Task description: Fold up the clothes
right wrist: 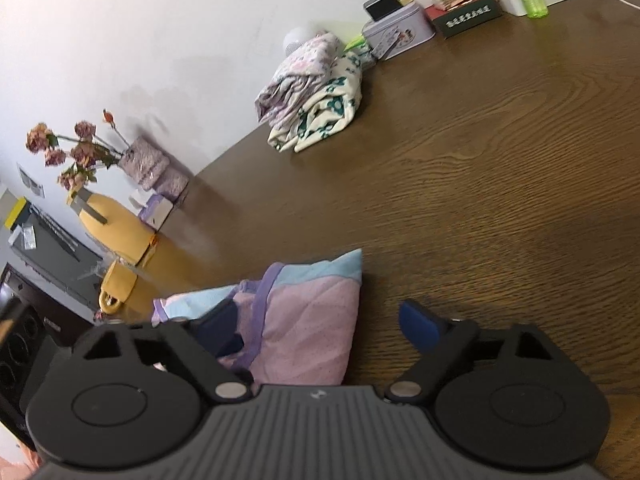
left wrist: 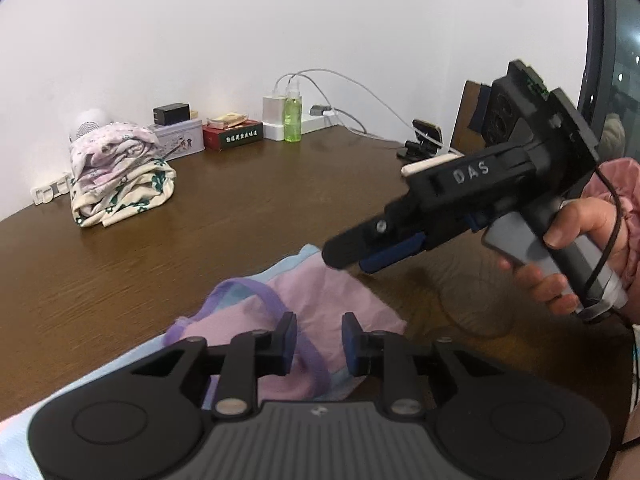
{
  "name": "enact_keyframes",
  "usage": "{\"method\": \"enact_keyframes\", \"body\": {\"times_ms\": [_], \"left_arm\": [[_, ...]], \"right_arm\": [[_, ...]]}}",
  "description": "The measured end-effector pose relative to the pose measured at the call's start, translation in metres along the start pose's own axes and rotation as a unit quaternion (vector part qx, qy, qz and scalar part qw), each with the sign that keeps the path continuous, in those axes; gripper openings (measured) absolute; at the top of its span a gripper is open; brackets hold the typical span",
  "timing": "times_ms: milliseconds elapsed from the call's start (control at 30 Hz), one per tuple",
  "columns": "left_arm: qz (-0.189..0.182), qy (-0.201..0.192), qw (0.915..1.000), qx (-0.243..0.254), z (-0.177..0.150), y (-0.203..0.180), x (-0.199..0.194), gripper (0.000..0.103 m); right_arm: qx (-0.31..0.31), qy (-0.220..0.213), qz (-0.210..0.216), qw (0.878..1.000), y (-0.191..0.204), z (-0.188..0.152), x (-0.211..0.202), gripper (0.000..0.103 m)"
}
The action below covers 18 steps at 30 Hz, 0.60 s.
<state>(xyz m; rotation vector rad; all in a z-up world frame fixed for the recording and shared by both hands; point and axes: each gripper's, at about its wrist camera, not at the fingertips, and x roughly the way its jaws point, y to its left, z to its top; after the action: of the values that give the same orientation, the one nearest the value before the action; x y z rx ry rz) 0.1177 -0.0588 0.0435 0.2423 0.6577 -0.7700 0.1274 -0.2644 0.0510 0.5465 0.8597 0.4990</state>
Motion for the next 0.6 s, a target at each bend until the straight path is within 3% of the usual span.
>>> {"method": "enact_keyframes", "body": {"times_ms": [200, 433, 600], "left_arm": [[-0.019, 0.018, 0.9996, -0.005, -0.005, 0.006, 0.012, 0.02], [-0.03, 0.018, 0.9992, -0.019, -0.01, 0.013, 0.015, 0.02], [-0.032, 0.016, 0.9991, -0.024, -0.011, 0.015, 0.015, 0.021]], "right_arm": [[-0.018, 0.005, -0.012, 1.0, 0.007, 0.0, 0.007, 0.068], [-0.005, 0.007, 0.002, 1.0, 0.0, -0.003, 0.007, 0.049], [0.015, 0.011, 0.02, 1.0, -0.003, -0.009, 0.007, 0.045]]}}
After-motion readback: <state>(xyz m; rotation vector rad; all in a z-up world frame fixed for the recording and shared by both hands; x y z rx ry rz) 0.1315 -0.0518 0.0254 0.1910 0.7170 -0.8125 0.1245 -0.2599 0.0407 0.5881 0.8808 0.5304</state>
